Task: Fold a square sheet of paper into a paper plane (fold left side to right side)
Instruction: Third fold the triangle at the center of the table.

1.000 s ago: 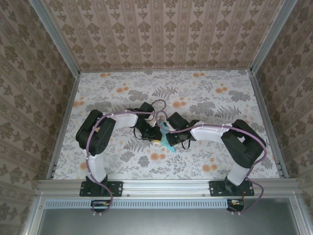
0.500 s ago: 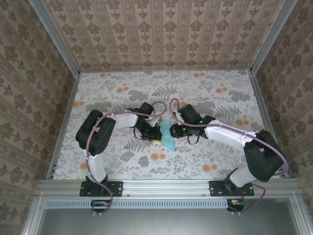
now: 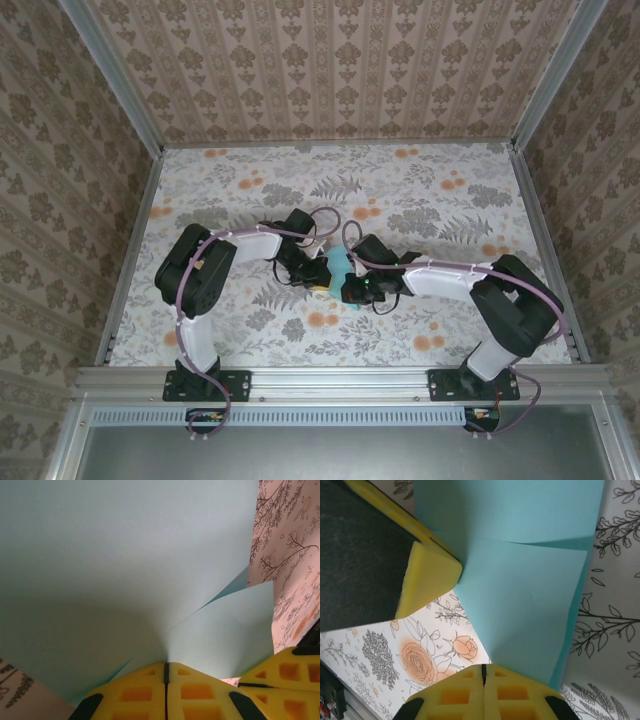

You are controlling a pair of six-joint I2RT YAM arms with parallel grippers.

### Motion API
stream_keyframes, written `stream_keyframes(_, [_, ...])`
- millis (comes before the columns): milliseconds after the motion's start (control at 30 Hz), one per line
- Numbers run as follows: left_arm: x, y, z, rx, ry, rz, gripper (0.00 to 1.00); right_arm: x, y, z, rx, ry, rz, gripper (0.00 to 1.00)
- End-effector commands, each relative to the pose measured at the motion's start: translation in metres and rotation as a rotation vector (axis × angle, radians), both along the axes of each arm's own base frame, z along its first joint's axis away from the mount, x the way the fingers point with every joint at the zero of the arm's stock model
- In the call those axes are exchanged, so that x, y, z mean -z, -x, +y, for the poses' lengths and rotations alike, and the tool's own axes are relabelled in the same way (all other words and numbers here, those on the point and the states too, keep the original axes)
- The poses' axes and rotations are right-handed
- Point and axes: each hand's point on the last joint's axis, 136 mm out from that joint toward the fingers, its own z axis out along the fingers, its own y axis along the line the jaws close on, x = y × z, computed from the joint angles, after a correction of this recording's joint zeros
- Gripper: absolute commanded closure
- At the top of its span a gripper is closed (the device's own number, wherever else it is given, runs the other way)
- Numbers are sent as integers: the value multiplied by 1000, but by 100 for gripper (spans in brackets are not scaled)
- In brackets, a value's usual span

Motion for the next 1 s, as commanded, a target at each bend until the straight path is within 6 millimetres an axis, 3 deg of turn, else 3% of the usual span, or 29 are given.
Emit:
stream_keyframes(0, [30, 9, 26, -16, -161, 28, 93, -8, -12, 12, 18, -25, -6, 97])
stream_keyframes(500, [32, 10, 26, -15, -170, 29, 93, 19, -1, -1, 27, 78, 90, 97])
stream_keyframes(967, [32, 10, 27, -9, -178, 28, 93, 28, 18, -18, 34, 149, 168, 96])
